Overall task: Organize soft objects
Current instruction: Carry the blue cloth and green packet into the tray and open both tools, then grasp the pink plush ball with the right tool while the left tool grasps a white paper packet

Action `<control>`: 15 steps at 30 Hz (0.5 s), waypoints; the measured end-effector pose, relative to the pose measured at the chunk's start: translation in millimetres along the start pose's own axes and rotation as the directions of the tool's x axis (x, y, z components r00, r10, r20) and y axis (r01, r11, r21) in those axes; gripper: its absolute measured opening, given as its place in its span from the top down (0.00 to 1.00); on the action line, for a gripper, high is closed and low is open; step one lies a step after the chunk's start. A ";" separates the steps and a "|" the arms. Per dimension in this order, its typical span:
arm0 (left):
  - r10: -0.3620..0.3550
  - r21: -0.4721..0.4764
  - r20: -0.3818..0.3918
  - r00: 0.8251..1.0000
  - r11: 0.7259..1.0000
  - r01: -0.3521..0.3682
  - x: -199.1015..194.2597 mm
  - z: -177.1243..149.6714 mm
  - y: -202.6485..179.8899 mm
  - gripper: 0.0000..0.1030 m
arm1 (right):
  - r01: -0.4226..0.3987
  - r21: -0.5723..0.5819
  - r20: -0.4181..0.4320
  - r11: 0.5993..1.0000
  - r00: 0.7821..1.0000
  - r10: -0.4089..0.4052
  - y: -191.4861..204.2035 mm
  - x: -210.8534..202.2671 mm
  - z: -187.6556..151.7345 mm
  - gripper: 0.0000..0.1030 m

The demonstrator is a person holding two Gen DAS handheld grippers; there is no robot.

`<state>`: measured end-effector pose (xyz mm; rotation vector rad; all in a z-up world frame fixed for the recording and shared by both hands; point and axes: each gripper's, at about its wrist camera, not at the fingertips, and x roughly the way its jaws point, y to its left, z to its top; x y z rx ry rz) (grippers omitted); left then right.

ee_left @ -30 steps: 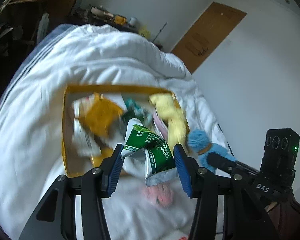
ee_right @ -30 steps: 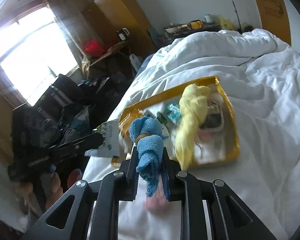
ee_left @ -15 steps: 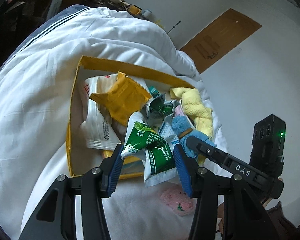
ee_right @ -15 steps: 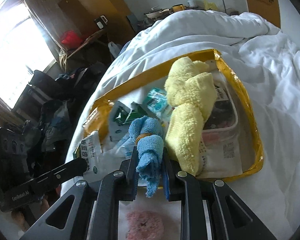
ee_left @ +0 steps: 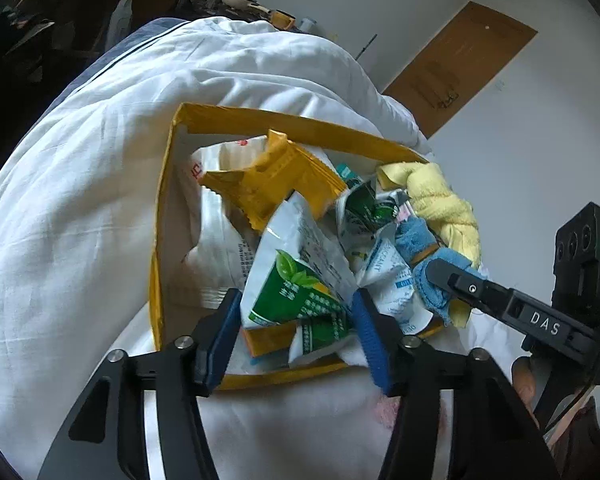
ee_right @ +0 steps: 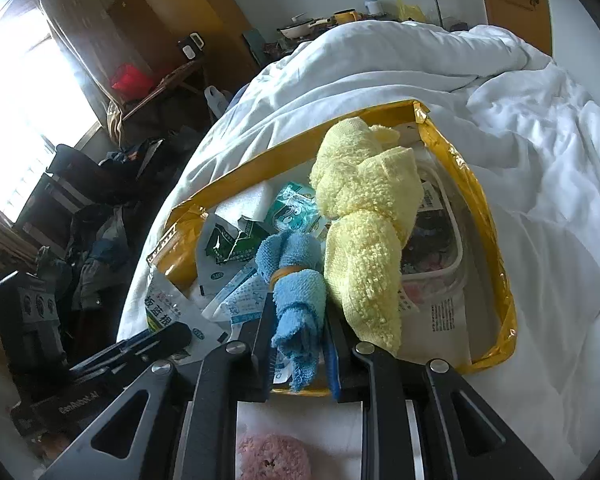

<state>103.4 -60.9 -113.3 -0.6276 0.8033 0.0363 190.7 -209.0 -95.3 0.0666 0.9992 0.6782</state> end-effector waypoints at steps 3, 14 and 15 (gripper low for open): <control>-0.012 -0.025 -0.014 1.000 1.000 0.012 -1.6 1.5 3.6 0.39 | -0.008 -0.002 0.007 1.000 1.000 0.008 0.5 0.3 -1.2 0.76; -0.129 -0.111 0.084 0.988 0.984 0.138 -71.3 23.2 22.3 0.20 | -0.166 -0.041 0.095 0.985 0.981 0.170 6.2 -78.3 -13.7 0.37; -0.142 -0.115 0.093 0.985 0.982 0.153 -78.5 22.9 22.0 0.20 | -0.186 -0.057 0.098 0.981 0.977 0.191 6.6 -89.7 -19.6 0.35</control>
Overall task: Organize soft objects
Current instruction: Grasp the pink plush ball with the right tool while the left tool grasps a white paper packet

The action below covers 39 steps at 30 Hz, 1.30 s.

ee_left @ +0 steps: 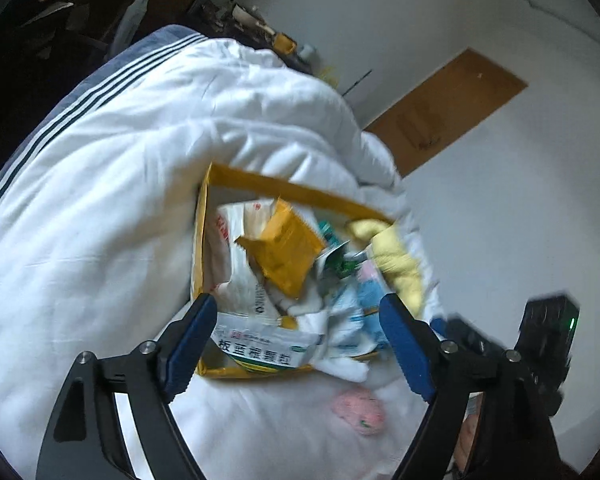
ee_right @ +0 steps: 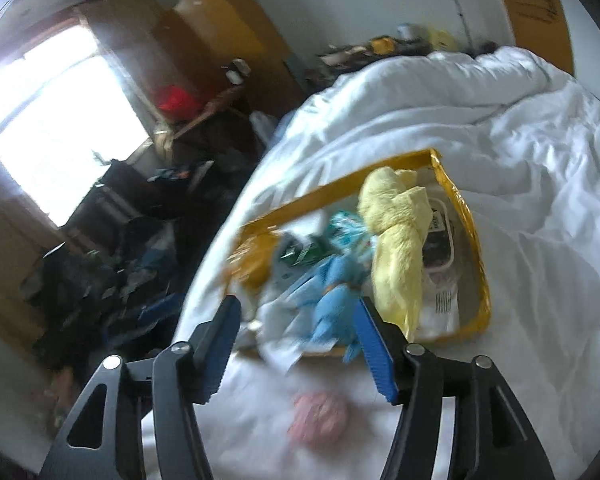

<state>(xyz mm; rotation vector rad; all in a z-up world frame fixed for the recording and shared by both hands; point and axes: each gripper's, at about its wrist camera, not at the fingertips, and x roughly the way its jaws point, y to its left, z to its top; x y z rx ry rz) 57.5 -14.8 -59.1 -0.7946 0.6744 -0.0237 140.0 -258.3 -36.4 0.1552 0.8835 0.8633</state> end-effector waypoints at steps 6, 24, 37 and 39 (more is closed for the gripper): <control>-0.069 0.143 -0.045 0.997 0.987 0.075 -32.3 -36.3 -43.6 0.18 | -0.119 -0.088 -0.003 0.989 0.993 0.120 1.2 -52.3 -59.3 0.30; -0.014 0.344 -0.297 0.955 0.931 0.121 32.7 -139.5 -74.3 0.77 | -0.182 0.058 -0.080 0.982 0.979 0.186 -44.8 -22.1 -104.0 0.30; -0.170 0.097 -0.137 0.976 0.978 0.184 -11.6 -86.5 -26.7 0.90 | -0.036 -0.024 -0.232 0.999 0.972 0.029 -18.8 32.2 -61.1 0.30; -0.176 0.072 -0.124 0.977 0.980 0.186 -14.5 -83.1 -21.2 0.90 | -0.020 -0.018 -0.255 1.000 0.967 0.014 -18.2 47.0 -63.6 0.30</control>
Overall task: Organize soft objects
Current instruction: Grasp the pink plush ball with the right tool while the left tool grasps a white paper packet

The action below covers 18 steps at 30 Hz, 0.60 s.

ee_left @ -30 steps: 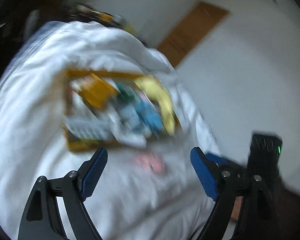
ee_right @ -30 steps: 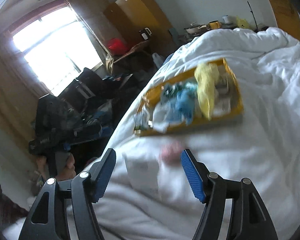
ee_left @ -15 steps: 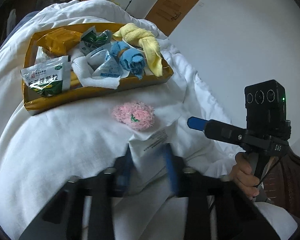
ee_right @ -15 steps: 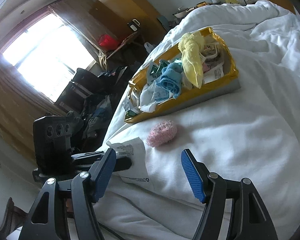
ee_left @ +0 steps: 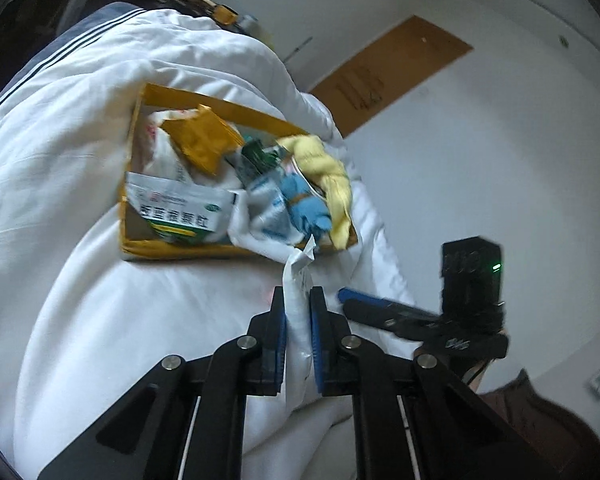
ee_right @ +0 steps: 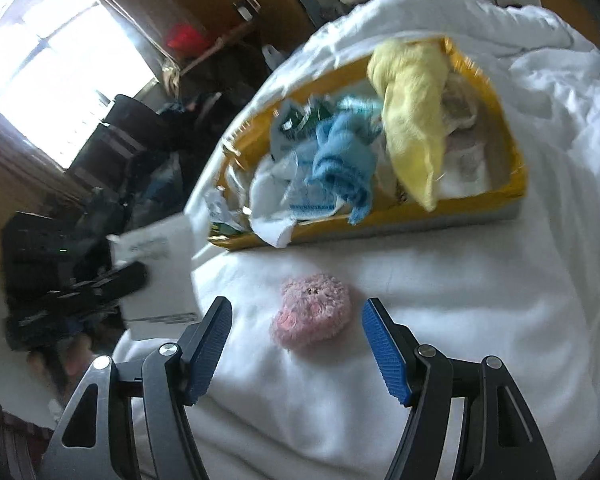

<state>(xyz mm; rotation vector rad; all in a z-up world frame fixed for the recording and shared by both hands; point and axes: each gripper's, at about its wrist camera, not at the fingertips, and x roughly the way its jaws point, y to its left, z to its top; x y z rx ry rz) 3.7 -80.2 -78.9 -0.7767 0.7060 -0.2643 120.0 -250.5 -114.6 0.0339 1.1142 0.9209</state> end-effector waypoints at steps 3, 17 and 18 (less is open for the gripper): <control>-0.003 -0.017 -0.001 1.000 1.000 0.003 1.4 3.3 4.6 0.90 | 0.030 -0.002 -0.020 1.000 0.999 -0.030 1.2 17.4 -6.2 0.36; -0.010 -0.008 0.000 1.000 1.000 0.010 6.5 4.3 1.1 0.90 | -0.015 -0.051 0.165 0.999 0.986 0.024 6.3 -44.0 -5.2 0.64; -0.010 -0.007 0.003 1.000 1.000 0.011 6.8 7.3 -0.8 0.90 | -0.005 -0.046 0.187 0.999 0.982 0.014 8.4 -51.7 1.9 0.64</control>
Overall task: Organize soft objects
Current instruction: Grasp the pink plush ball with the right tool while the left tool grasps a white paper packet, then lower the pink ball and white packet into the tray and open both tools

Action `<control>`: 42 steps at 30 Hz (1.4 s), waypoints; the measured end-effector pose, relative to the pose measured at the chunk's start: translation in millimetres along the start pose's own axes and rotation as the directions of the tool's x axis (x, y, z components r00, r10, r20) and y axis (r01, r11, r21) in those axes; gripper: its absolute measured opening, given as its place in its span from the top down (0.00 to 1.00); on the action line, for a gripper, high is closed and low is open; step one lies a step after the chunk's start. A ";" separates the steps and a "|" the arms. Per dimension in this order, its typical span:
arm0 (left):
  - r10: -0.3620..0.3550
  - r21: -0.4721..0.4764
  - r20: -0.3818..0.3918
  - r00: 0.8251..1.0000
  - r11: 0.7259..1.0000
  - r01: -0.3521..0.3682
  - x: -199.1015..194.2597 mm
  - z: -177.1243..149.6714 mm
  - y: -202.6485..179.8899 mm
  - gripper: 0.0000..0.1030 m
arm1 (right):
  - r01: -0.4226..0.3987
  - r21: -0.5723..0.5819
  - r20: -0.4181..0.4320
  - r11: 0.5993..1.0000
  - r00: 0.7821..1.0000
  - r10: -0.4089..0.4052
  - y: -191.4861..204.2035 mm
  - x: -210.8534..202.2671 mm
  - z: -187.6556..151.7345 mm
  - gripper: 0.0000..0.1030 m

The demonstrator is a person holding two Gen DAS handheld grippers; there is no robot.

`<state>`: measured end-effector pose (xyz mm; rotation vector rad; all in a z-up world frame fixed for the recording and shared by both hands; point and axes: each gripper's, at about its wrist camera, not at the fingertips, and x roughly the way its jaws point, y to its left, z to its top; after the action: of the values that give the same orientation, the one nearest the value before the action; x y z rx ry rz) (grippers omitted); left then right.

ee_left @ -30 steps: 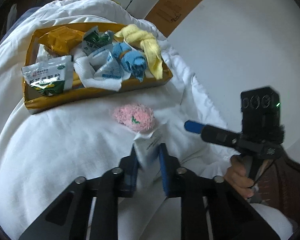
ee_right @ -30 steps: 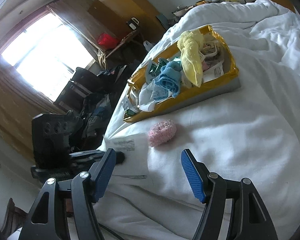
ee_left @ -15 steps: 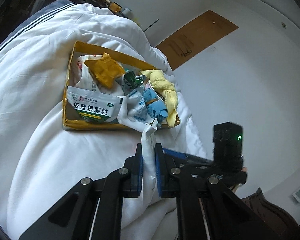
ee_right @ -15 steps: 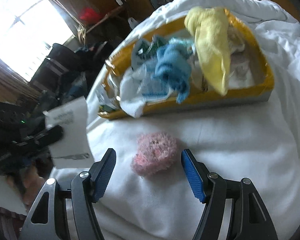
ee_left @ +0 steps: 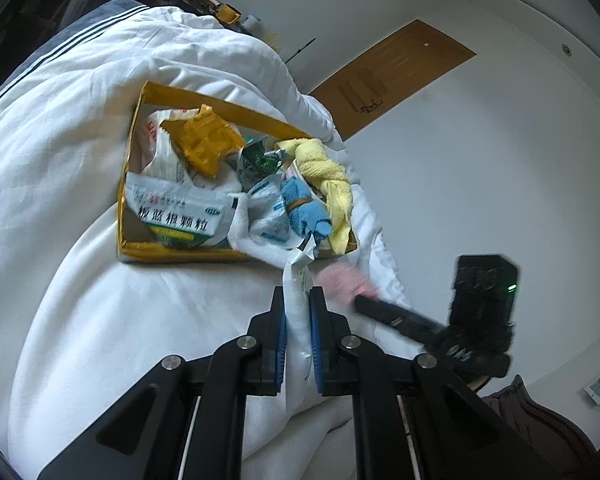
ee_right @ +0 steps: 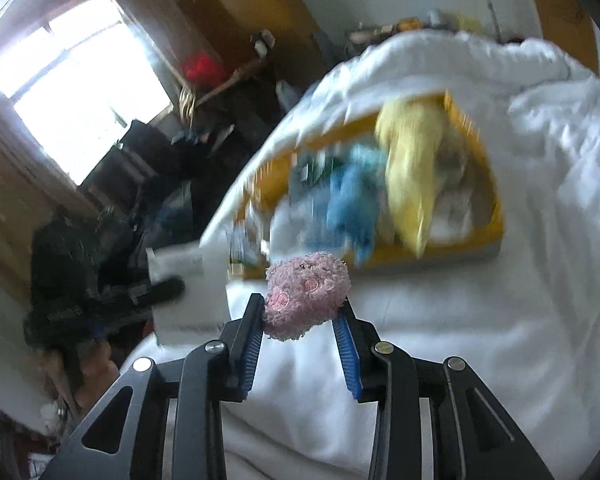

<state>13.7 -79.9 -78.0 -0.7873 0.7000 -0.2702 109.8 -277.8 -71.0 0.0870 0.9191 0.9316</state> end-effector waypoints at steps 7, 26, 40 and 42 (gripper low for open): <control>0.045 0.055 0.042 0.998 0.997 -0.047 2.0 36.7 -32.3 0.90 | 0.039 0.016 0.098 0.999 0.994 -0.041 14.4 -16.4 68.3 0.64; 0.220 0.074 0.016 0.975 0.973 -0.221 88.4 87.5 -23.4 0.90 | 0.154 0.109 -0.005 0.982 0.988 -0.155 -44.7 58.5 75.3 0.64; 0.234 0.021 -0.001 0.972 0.972 -0.234 102.8 83.3 -5.1 0.83 | 0.193 0.109 -0.001 0.975 0.981 -0.194 -34.2 66.5 80.6 0.59; 0.250 0.020 -0.001 0.968 0.968 -0.250 101.9 81.9 -5.4 0.67 | 0.172 0.125 0.004 0.977 0.985 -0.174 -37.5 64.4 83.1 0.53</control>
<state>144.3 -85.9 -81.5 -0.6720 0.7910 -0.0495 210.2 -229.3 -76.3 0.1182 0.9549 0.7107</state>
